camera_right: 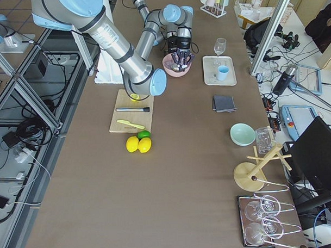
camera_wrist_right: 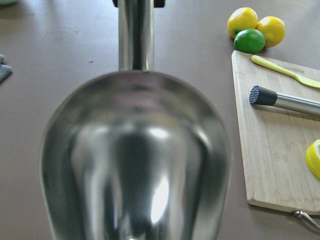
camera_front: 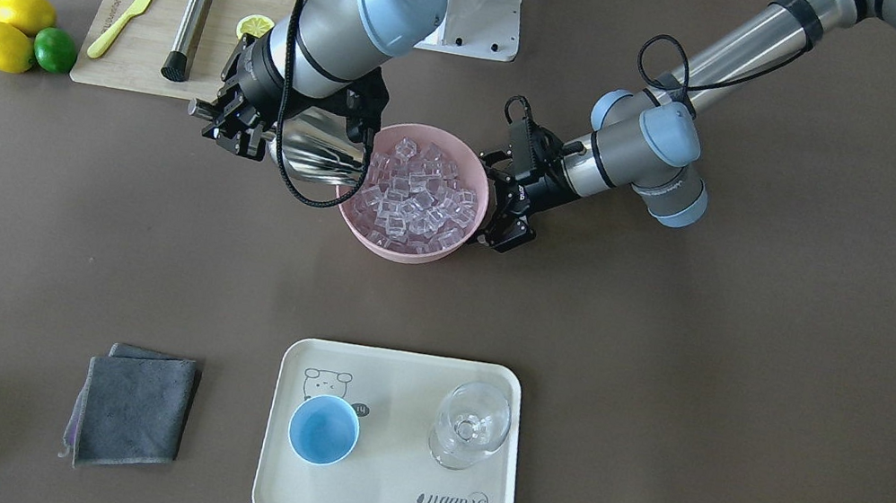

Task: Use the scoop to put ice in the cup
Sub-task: 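Swing the scoop over the pink bowl with the right gripper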

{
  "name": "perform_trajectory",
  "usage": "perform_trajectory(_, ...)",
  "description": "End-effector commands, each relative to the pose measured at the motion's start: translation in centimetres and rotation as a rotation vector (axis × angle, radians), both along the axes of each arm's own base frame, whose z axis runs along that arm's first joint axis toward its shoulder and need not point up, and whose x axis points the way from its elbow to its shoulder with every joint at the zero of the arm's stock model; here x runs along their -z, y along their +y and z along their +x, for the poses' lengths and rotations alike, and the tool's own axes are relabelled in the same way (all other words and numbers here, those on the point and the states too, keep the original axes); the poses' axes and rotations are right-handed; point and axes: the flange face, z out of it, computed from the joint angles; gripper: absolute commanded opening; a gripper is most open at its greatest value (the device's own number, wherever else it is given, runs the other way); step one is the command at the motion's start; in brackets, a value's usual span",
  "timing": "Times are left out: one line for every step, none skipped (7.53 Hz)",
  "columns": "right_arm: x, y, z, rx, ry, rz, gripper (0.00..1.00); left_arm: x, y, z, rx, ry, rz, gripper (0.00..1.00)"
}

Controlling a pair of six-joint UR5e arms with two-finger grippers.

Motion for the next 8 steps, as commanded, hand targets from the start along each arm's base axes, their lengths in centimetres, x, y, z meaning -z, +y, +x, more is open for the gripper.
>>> perform_trajectory(0.1,-0.3,-1.3,-0.019,0.03,-0.007,0.0,0.0,0.0,0.0,-0.001,0.0,0.001,0.97)
perform_trajectory(0.3,-0.4,-2.3,-0.031,0.041,-0.016,0.0,0.0,0.0,0.0,-0.001,0.0,0.001,0.97)
perform_trajectory(0.5,-0.3,-2.9,-0.051,0.045,-0.021,0.0,0.0,0.0,0.0,-0.001,0.0,0.001,0.97)
perform_trajectory(0.8,-0.3,-3.5,-0.069,0.047,-0.028,0.0,0.0,0.0,0.0,-0.001,0.0,0.001,0.97)
perform_trajectory(1.1,-0.6,-4.4,-0.072,0.057,-0.038,0.0,0.0,0.1,0.0,-0.001,0.001,0.002,0.97)
perform_trajectory(1.7,-0.9,-4.9,-0.086,0.062,-0.045,0.0,0.1,0.1,0.0,-0.001,0.003,0.002,0.97)
perform_trajectory(2.0,-1.3,-5.4,-0.089,0.072,-0.051,0.0,0.1,0.1,0.0,-0.001,0.003,0.002,0.97)
perform_trajectory(2.3,-1.7,-6.0,-0.09,0.084,-0.058,0.0,0.1,0.1,0.0,-0.001,0.004,0.002,0.97)
